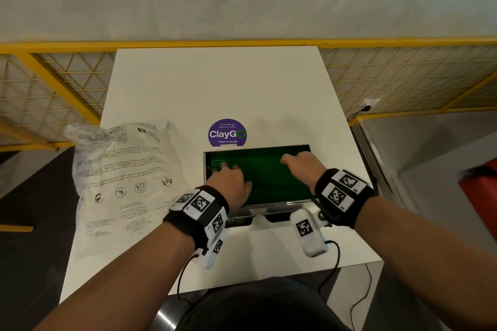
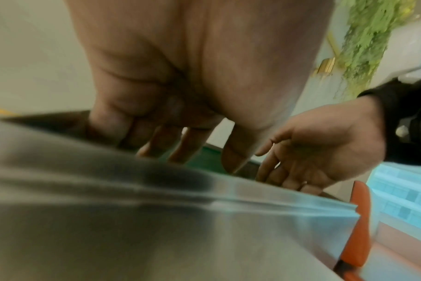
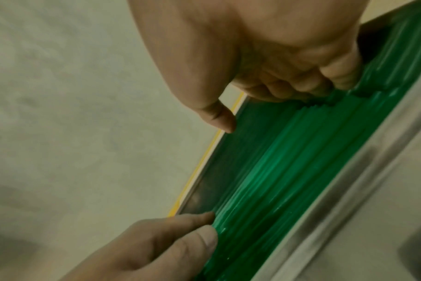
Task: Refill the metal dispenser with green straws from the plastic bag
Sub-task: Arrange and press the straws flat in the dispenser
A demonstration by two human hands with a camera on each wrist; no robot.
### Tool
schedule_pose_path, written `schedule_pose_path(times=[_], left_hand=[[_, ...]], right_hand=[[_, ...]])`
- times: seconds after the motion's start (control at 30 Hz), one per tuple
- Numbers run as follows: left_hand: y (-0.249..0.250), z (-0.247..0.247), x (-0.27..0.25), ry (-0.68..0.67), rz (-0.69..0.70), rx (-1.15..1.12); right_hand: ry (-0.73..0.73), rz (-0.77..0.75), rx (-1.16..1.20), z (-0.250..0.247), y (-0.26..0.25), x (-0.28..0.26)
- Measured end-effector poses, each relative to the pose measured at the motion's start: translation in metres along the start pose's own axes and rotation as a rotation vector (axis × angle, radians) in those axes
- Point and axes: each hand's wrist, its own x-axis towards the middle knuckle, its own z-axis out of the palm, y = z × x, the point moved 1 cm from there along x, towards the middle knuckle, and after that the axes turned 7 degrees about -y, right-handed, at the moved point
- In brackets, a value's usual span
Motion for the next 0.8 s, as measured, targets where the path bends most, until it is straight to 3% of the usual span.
schedule_pose_path(times=[0.17,0.3,0.4,0.53,0.63,0.73,0.8], left_hand=[[0.01,0.02,-0.013,-0.094,0.211,0.102],[0.013,0.018,-0.022,-0.166,0.197,0.151],[0.008,0.018,-0.024,-0.134,0.155,0.155],[0.003,0.01,-0.019,0.013,0.162,0.043],[-0.001,0.003,-0.018,0.017,0.183,0.063],[-0.004,0.004,-0.018,-0.019,0.154,0.114],[-0.005,0.004,-0.016,0.048,0.159,0.128]], right_hand=[[-0.055,0.073,0.014,0.002,0.007,-0.004],[-0.035,0.062,0.043,0.001,0.005,-0.005],[-0.039,0.029,0.036,-0.003,0.009,-0.005],[-0.024,-0.111,-0.309,-0.004,0.016,-0.015],[-0.055,-0.28,-0.527,-0.002,0.018,-0.024],[-0.18,-0.304,-0.724,0.003,0.022,-0.028],[-0.227,-0.28,-0.795,0.006,0.024,-0.027]])
